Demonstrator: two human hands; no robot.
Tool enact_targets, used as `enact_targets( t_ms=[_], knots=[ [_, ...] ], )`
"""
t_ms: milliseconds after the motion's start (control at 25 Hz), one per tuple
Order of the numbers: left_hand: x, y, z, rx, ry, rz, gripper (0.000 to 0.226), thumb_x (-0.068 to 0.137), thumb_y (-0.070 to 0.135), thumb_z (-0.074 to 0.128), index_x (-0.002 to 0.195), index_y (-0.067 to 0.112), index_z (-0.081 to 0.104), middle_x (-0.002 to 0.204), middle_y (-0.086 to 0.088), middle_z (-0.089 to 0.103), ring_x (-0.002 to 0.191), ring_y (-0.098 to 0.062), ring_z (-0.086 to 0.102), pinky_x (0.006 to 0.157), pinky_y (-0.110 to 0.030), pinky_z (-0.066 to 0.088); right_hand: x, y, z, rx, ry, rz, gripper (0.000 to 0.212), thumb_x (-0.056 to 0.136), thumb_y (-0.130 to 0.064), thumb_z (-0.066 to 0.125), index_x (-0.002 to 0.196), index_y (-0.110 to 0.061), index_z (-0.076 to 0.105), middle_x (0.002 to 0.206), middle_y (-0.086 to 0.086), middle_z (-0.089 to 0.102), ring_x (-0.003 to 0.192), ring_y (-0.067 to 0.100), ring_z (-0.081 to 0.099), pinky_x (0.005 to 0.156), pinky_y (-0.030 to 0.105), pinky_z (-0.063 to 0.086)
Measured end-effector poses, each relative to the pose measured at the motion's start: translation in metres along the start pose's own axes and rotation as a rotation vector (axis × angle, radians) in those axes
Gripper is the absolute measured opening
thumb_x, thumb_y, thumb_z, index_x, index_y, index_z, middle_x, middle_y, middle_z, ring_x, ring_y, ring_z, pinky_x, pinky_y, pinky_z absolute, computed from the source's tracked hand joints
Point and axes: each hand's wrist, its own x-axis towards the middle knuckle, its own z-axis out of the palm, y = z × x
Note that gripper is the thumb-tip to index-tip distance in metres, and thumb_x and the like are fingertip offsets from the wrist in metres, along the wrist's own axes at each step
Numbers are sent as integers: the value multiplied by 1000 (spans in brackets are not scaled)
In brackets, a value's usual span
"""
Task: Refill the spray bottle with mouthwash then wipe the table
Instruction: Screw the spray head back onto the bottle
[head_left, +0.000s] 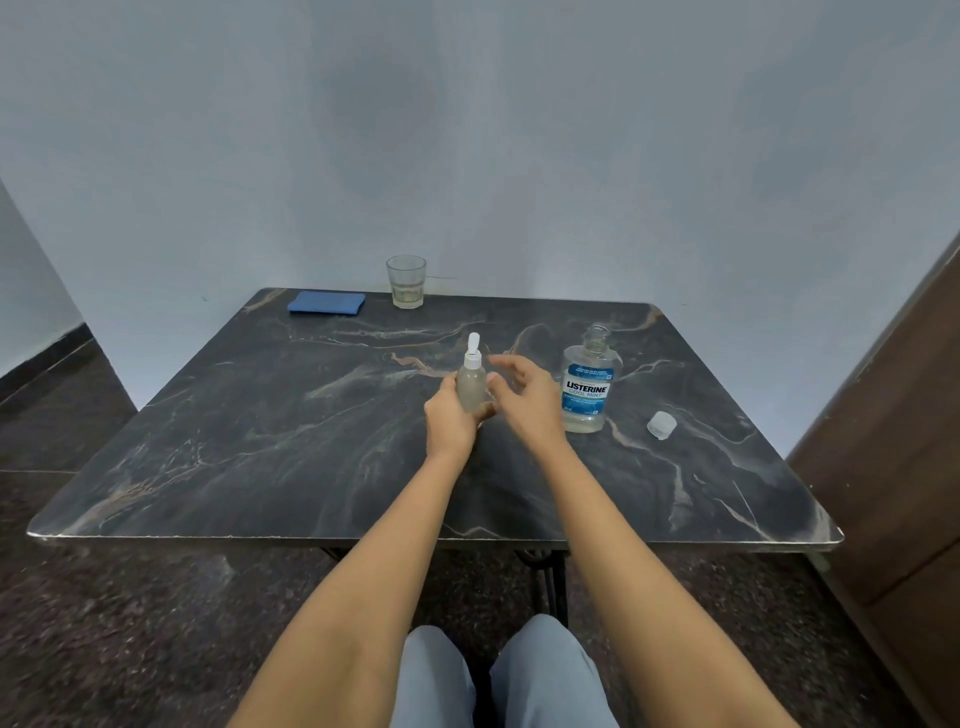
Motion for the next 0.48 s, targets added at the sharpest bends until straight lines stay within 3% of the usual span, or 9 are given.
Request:
enact_targets(
  t_ms=[80, 160, 280, 400, 480],
  knots=[
    [-10, -1, 2, 19, 9, -64, 85, 70, 27, 84, 140, 7, 39, 133, -13, 53, 122, -28, 50, 95, -35, 44, -23, 21, -23, -45, 126, -37, 14, 89, -23, 62, 96, -17, 72, 96, -5, 72, 92, 8, 65, 86, 28, 53],
    [-30, -4, 11, 3, 82, -113, 100, 68, 31, 85, 145, 2, 28, 145, -15, 39, 134, -30, 37, 107, -37, 32, -43, 45, -56, -143, 303, 14, 13, 89, -25, 59, 86, -19, 70, 83, -6, 71, 81, 10, 66, 76, 29, 53],
    [-61, -6, 31, -26, 226, -65, 85, 67, 30, 85, 132, 2, 37, 132, -15, 41, 122, -31, 41, 101, -35, 35, -42, 77, -104, -453, 454, 134, 18, 89, -21, 57, 105, -17, 65, 105, 6, 66, 99, 26, 60, 82, 37, 48],
    [-70, 8, 55, -50, 123, -29, 80, 70, 31, 83, 131, 5, 38, 133, -13, 39, 121, -28, 43, 103, -36, 38, -22, 102, -138, -610, 259, 343, 45, 89, -22, 61, 133, -20, 50, 135, 18, 40, 121, 38, 37, 98, 46, 39],
    [-65, 19, 67, -46, 10, 22, 78, 72, 30, 82, 133, 9, 38, 135, -9, 39, 124, -23, 43, 104, -32, 37, -10, 115, -147, -591, 133, 368, 49, 91, -20, 59, 137, -21, 46, 139, 19, 33, 124, 41, 34, 102, 47, 37]
  ],
)
